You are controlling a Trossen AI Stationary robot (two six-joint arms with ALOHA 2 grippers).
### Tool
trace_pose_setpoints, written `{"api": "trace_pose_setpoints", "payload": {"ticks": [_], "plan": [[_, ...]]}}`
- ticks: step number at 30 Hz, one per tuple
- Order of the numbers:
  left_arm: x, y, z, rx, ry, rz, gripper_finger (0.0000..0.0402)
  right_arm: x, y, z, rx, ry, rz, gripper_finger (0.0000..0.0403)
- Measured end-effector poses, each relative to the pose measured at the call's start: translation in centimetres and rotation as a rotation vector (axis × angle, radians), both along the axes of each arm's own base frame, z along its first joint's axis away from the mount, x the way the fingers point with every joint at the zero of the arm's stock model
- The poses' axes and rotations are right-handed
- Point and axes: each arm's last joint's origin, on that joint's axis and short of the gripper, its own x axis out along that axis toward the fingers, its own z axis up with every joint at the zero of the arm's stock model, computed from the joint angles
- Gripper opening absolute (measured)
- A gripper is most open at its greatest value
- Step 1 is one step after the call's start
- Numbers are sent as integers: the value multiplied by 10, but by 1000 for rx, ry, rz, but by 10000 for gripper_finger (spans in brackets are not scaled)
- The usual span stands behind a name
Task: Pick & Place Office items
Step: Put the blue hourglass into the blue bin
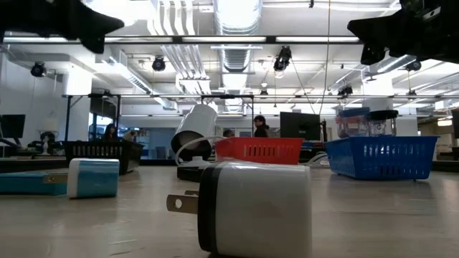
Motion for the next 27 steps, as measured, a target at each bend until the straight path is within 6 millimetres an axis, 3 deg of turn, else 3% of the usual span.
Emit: {"api": "trace_pose_setpoints", "payload": {"ticks": [8, 27], "plan": [[-10, 0, -38, 19, -11, 0, 2, 0, 0, 0, 0, 1, -2, 8], [-15, 1, -75, 86, -42, 22, 2, 0, 0, -1, 4, 6, -17, 8]]}}
